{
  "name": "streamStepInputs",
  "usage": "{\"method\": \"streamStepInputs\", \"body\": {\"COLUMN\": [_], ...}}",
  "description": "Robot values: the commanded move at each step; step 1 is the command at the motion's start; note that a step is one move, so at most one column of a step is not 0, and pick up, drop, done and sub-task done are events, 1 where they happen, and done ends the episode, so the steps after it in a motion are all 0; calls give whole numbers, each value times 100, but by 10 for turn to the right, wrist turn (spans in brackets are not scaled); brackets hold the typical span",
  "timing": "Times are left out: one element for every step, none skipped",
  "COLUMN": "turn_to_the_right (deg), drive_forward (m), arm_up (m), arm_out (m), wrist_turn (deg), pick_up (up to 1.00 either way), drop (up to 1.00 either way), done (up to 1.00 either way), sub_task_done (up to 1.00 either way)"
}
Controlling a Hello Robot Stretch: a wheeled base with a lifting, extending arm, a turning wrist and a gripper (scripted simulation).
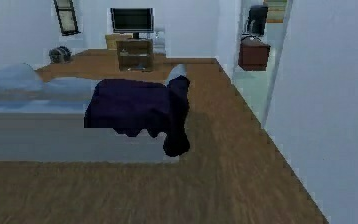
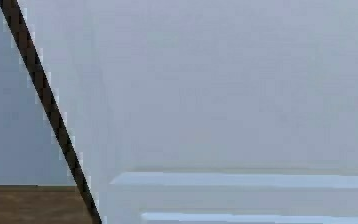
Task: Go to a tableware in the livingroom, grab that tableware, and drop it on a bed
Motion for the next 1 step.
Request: {"method": "streamStepInputs", "body": {"turn_to_the_right": [0], "drive_forward": [45], "arm_up": [0], "arm_out": [0], "wrist_turn": [0], "pick_up": [0], "drop": [0], "done": [0], "sub_task_done": [0]}}
